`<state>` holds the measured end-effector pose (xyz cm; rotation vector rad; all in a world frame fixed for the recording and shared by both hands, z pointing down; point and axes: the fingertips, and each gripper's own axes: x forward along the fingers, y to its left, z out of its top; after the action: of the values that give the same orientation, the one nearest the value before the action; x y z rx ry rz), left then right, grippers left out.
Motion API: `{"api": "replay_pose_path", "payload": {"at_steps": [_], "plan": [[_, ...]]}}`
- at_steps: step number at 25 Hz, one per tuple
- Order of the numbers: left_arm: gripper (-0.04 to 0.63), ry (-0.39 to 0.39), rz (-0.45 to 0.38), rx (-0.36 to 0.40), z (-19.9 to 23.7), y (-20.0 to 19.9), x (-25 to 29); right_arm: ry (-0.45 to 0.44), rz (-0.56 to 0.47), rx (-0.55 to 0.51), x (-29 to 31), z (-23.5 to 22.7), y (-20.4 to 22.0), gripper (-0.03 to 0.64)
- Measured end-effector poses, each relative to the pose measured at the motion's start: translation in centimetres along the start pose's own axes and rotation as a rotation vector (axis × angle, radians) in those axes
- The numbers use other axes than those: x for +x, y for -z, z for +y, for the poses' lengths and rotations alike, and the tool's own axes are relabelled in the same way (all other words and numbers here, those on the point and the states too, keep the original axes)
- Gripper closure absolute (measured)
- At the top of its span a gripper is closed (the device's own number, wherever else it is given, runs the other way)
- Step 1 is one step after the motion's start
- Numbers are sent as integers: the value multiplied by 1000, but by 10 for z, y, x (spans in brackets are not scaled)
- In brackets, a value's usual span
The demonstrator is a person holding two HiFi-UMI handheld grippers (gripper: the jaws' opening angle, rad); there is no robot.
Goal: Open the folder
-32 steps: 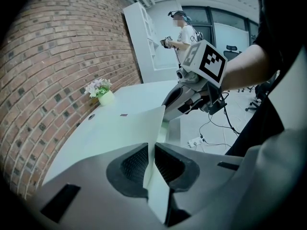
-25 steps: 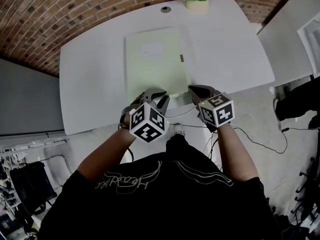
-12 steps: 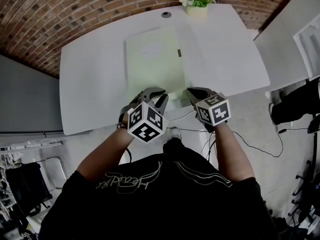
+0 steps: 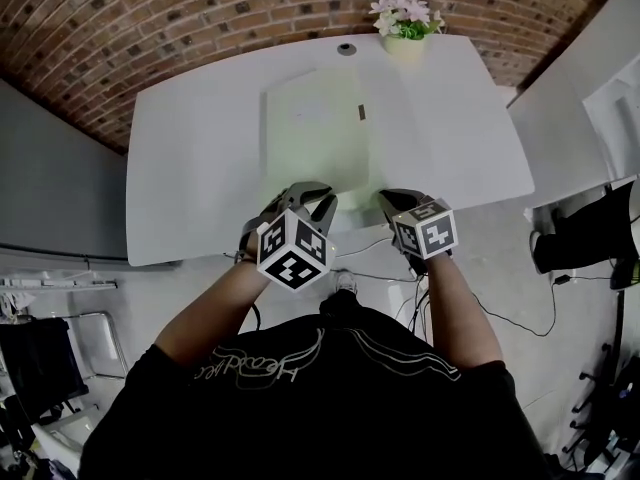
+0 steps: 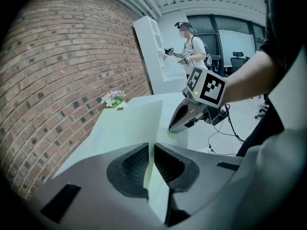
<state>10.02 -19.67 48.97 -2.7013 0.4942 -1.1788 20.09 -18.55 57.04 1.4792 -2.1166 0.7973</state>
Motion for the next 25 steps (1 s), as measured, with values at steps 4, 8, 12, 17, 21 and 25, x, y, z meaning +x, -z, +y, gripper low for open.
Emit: {"api": "replay_pose_path", "payload": {"at_steps": [4,8,12,17,21,25], "plan": [[558,-27,-7,-9,5,1,-8,18,9,-13,1,-2,1,614],[561,-54,-13,-23,11,3,-18,33,22,-7,2,-6,3,614],[565,-98,-16,-29,18,6,-30,45,27,4,2,-7,4,614],[565,-127,-20,-71,27,13,-44,58,40,-9,3,-7,3,614],[565,-156,-19,-110,36,20,-56,68,45,-9,4,-9,3,614],[566,-189,-19,-153,45,30,-69,86,40,-9,4,-9,2,614]]}}
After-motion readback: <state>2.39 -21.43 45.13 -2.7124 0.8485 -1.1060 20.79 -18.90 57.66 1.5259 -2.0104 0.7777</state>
